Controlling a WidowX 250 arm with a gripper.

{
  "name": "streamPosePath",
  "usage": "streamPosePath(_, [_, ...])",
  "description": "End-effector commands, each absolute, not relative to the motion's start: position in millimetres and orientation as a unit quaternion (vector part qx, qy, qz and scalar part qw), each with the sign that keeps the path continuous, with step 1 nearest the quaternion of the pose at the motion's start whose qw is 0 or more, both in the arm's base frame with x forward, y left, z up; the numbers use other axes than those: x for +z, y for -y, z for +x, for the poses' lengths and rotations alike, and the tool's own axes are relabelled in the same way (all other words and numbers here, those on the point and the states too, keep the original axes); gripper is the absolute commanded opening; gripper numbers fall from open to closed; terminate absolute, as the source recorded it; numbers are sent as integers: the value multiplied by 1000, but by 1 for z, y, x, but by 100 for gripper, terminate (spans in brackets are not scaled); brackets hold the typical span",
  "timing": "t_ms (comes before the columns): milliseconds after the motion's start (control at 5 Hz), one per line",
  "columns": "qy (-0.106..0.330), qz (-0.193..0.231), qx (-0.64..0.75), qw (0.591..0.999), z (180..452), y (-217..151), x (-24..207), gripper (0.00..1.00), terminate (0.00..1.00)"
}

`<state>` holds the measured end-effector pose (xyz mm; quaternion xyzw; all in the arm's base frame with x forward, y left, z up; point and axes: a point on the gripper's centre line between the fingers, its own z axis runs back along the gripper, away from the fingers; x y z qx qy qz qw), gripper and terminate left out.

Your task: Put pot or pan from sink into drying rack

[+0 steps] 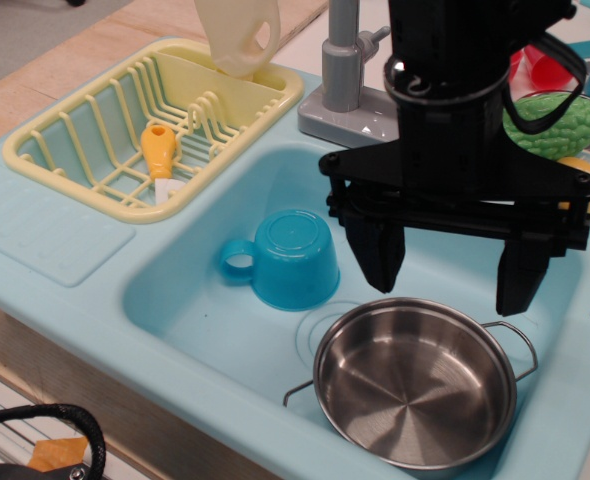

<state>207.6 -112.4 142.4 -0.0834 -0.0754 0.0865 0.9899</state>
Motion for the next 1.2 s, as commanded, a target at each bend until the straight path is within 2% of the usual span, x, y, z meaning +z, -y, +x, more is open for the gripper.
streamPosePath(0, [75,-83,86,990,208,112,142,100,0])
streamPosePath(400, [41,-19,-9,999,214,100,139,100,0])
streamPosePath(1000, [64,-22,-11,998,207,78,103,100,0])
